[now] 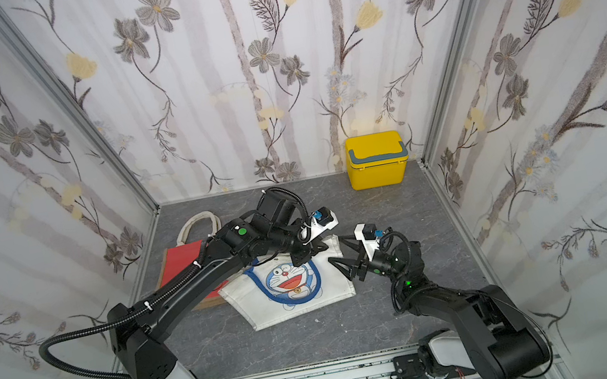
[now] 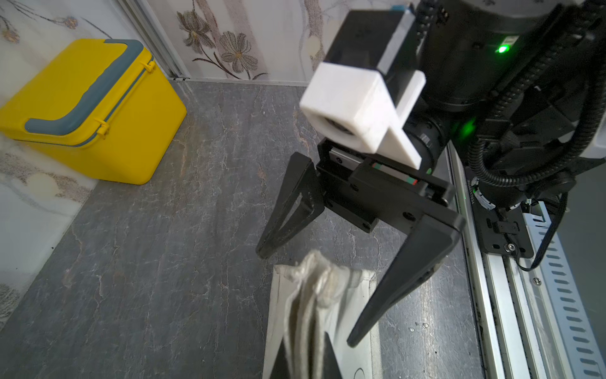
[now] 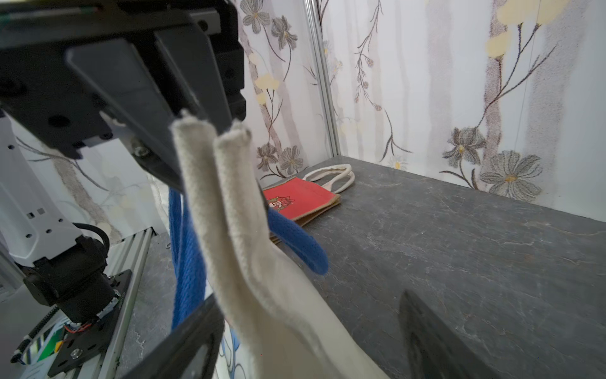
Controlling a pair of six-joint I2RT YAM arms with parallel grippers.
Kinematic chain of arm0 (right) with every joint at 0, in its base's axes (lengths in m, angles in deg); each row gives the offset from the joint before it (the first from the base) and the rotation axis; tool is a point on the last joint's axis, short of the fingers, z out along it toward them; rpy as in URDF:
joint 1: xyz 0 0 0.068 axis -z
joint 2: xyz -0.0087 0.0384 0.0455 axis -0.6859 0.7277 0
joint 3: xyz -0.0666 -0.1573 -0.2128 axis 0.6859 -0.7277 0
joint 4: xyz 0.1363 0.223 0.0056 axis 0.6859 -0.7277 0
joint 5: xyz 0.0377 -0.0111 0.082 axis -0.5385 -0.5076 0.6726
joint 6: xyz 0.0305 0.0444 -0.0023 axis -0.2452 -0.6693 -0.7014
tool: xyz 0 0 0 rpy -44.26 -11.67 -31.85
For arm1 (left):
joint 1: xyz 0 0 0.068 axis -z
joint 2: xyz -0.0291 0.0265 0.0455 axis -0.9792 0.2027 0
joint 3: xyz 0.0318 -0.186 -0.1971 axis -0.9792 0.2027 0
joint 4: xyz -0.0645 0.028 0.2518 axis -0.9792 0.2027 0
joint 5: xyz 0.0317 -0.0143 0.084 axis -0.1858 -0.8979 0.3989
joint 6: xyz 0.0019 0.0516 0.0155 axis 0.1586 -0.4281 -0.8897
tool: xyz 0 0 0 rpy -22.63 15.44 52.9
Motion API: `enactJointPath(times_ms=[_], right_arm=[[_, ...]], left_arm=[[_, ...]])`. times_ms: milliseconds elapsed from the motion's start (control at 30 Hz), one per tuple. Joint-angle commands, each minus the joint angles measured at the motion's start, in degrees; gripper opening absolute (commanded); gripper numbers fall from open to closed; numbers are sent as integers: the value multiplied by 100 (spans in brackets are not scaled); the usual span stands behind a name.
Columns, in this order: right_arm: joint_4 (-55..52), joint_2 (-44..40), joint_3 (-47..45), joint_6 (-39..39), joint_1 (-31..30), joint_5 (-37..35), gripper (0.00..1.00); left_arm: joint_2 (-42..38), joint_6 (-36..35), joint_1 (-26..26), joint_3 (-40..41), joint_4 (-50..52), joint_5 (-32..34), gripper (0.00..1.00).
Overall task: Put away the canvas bag
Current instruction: Press the canvas bag at the center of the board.
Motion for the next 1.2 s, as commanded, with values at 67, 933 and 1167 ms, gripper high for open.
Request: enactJointPath(times_ms=[67,933,1167], right_arm=[[-1204,-176,-18,762,-14,-51,73],[-923,-853,-591,477,-258,-907,38],[-1435,-2012,-992,-291,-249,-1820,82]], left_arm=[[-23,-582,7,-185,-80,-77,0],[211,-13,178,-367,-308,671,0],[-322,-354,181,218,-635,825,0]])
